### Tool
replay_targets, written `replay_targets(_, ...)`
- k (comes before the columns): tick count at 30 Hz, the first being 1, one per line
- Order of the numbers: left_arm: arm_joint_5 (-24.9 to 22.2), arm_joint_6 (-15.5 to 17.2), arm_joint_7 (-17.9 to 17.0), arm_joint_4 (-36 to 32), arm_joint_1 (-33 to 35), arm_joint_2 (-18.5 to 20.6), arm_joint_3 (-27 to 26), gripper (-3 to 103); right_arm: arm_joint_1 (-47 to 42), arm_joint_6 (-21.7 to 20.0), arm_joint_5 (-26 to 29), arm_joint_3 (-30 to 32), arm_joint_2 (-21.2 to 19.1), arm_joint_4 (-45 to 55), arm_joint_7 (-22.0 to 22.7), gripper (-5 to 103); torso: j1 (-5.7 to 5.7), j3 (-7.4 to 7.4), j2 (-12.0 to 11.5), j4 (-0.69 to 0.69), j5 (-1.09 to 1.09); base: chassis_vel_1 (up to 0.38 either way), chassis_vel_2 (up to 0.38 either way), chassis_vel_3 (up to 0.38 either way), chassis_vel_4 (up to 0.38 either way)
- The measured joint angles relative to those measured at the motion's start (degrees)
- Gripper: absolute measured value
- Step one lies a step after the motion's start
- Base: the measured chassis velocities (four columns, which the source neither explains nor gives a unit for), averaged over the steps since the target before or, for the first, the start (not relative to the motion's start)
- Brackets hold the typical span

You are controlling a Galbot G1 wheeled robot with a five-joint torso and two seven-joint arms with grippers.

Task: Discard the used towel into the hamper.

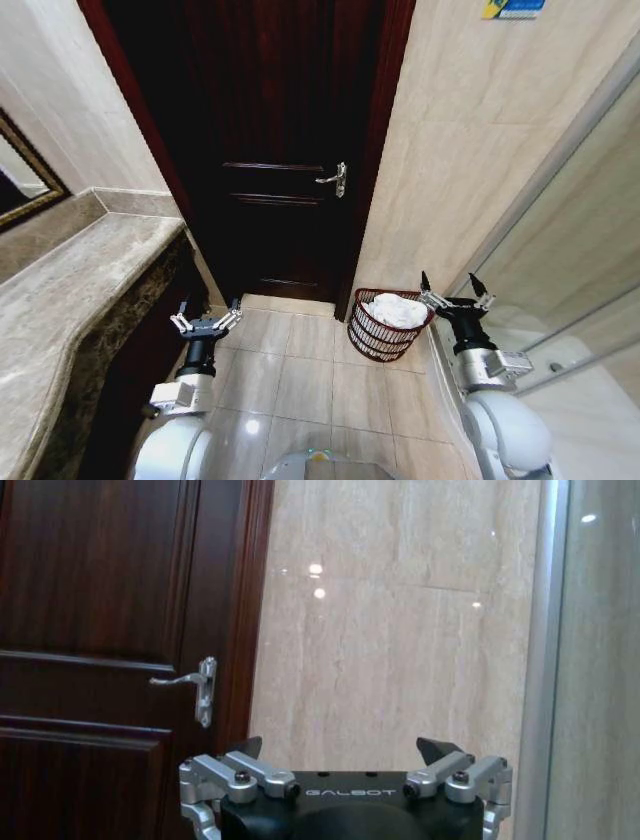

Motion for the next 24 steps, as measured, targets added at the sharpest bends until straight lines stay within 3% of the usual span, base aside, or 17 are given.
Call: replay_targets(24,-0.34,0.38,0.49,0.05,0.5,1.03,-0.46,100,-1.07,-3.05,1.02,-0.27,1.53,0.53,-0.19,100,3.25,3.88,7.09,0.0,0.01,-0.002,0.001,0.001,-0.002)
